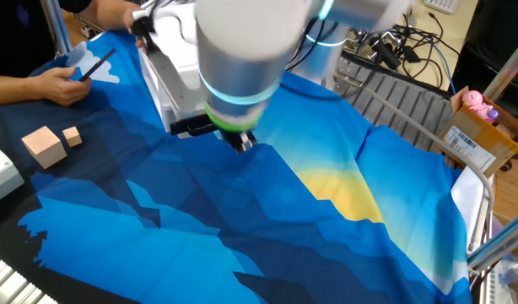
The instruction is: Put things in the drawer
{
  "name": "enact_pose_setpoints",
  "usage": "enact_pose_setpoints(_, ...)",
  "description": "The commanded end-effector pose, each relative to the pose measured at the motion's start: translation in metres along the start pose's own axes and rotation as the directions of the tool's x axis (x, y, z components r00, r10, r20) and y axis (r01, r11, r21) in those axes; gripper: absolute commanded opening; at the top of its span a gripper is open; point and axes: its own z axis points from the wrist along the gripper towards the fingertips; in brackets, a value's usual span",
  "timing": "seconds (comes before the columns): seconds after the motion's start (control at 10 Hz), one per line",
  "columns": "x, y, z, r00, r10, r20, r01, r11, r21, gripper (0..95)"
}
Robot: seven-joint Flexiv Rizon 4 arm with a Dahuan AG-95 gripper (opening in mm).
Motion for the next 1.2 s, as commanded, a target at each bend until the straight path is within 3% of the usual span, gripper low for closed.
enact_pose_setpoints(0.1, 0.002, -0.04, -0.001, 0.991, -0.128, -0.032, 0.126, 0.989, -0.072, 0.0)
enact_pose_setpoints(0.3, 0.007, -0.053, 0.002, 0.988, -0.153, -0.027, 0.152, 0.987, -0.044, 0.0)
enact_pose_setpoints(0.4, 0.007, -0.052, 0.002, 0.988, -0.153, -0.029, 0.152, 0.987, -0.044, 0.0)
enact_pose_setpoints(0.7, 0.009, -0.05, 0.004, 0.98, -0.198, -0.018, 0.198, 0.98, 0.003, 0.0)
enact_pose_setpoints(0.8, 0.012, -0.049, 0.005, 0.98, -0.198, -0.015, 0.199, 0.98, 0.018, 19.0)
enact_pose_setpoints(0.9, 0.014, -0.047, 0.006, 0.984, -0.176, -0.015, 0.176, 0.984, 0.016, 76.0)
enact_pose_setpoints(1.0, 0.015, -0.046, 0.007, 0.987, -0.163, -0.017, 0.163, 0.987, 0.008, 95.0)
enact_pose_setpoints(1.1, 0.016, -0.046, 0.007, 0.989, -0.149, -0.019, 0.149, 0.989, -0.002, 38.0)
enact_pose_setpoints(1.2, 0.017, -0.043, 0.007, 0.993, -0.109, -0.046, 0.104, 0.99, -0.097, 0.0)
